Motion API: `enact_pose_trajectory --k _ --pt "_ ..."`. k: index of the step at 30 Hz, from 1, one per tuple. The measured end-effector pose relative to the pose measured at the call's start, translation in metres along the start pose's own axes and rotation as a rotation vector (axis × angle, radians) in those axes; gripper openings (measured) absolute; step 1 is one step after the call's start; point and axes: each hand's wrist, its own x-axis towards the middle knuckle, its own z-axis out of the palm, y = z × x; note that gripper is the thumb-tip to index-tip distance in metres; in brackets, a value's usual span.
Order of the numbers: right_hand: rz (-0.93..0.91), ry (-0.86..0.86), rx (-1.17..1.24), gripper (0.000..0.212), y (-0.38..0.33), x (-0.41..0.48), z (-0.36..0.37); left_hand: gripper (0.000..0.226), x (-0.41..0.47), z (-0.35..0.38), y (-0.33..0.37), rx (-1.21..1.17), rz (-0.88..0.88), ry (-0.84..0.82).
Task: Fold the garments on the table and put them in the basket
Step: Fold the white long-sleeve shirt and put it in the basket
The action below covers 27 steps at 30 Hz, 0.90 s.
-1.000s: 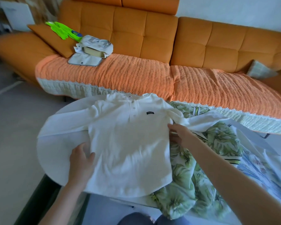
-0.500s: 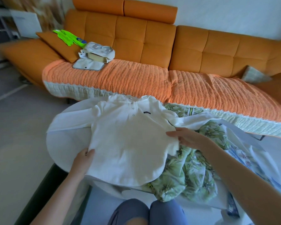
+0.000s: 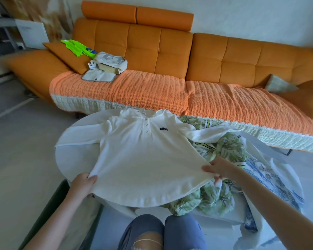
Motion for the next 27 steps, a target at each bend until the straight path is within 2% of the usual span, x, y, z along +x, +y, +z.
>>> enact_pose_trajectory --k 2,4,6,9,11,13,17,19,22,23,25,27 --pt "0.097 -0.109 -0.057 0.037 0.004 -0.004 0.004 0.023 0.0 -0.003 -0.002 0.111 0.024 -0.008" --pt "0.107 -0.137 -0.169 0.037 0.005 -0.006 0.004 0.036 0.0 -0.005 0.001 0.197 0.031 -0.017" --pt "0.06 -0.033 -0.26 0.044 0.0 -0.002 0.001 0.045 0.0 -0.007 0.011 0.306 0.029 0.026" --pt "-0.003 0.229 -0.365 0.047 -0.022 0.009 -0.006 0.044 0.007 -0.01 0.026 0.449 0.066 0.111" --pt "-0.061 0.375 -0.375 0.048 -0.036 0.023 -0.005 0.04 0.023 -0.011 0.03 0.365 0.076 0.091" --pt "-0.106 0.444 -0.286 0.05 -0.048 0.042 -0.001 0.039 0.043 -0.009 0.032 0.197 0.069 0.045" --pt "-0.097 0.458 -0.142 0.052 -0.065 0.077 0.012 0.037 0.086 -0.001 0.041 -0.012 0.056 0.097" --pt "-0.061 0.469 -0.171 0.049 -0.067 0.094 0.018 0.042 0.107 0.004 0.047 -0.102 0.008 0.144" --pt "0.022 0.506 -0.253 0.057 -0.069 0.117 0.026 0.038 0.129 0.007 0.053 -0.067 -0.062 0.182" --pt "0.027 0.523 -0.255 0.055 -0.07 0.122 0.029 0.036 0.135 0.008 0.054 -0.063 -0.067 0.179" --pt "0.002 0.572 -0.166 0.033 -0.072 0.129 0.032 0.032 0.143 0.01 0.054 -0.051 -0.041 0.181" --pt "-0.019 0.669 -0.078 0.022 -0.069 0.132 0.03 0.028 0.143 0.009 0.054 -0.011 0.011 0.265"
